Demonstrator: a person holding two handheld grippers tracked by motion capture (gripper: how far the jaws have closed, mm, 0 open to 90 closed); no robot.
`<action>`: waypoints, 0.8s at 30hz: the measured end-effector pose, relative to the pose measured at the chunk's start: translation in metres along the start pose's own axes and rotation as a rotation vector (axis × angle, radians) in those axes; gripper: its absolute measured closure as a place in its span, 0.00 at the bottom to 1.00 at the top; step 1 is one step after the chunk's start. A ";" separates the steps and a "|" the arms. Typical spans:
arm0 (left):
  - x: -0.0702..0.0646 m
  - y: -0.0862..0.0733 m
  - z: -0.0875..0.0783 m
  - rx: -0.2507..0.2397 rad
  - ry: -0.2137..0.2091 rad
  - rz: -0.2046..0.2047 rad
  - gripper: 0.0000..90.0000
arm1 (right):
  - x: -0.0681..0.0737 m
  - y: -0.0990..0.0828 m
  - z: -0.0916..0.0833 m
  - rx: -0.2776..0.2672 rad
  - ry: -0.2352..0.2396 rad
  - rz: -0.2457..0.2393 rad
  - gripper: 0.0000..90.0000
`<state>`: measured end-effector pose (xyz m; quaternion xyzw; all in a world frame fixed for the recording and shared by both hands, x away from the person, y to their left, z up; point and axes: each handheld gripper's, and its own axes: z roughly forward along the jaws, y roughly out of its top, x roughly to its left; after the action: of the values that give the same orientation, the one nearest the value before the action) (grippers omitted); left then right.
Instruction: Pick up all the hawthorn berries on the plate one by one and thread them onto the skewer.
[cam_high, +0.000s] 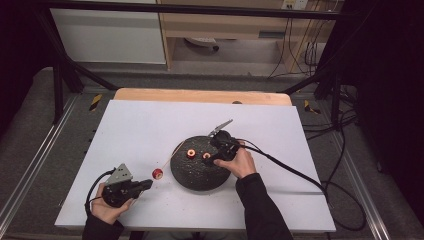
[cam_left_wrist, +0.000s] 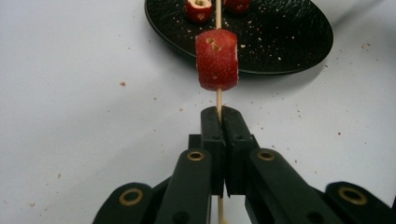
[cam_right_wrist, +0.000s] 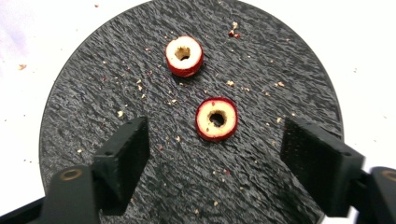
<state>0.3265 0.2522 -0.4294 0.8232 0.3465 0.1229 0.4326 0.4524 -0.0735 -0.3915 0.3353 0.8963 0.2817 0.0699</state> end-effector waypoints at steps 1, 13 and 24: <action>0.000 0.000 0.000 0.000 -0.001 -0.001 0.98 | 0.000 0.001 0.002 0.008 -0.002 0.000 0.31; 0.001 0.000 0.001 0.008 -0.004 0.002 0.98 | -0.009 0.010 0.022 0.067 0.005 0.002 0.48; 0.000 0.000 0.002 0.017 -0.005 0.006 0.98 | -0.007 0.016 0.032 0.107 0.015 -0.028 0.62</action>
<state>0.3280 0.2510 -0.4309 0.8281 0.3442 0.1191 0.4261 0.4772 -0.0537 -0.4100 0.3237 0.9152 0.2350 0.0492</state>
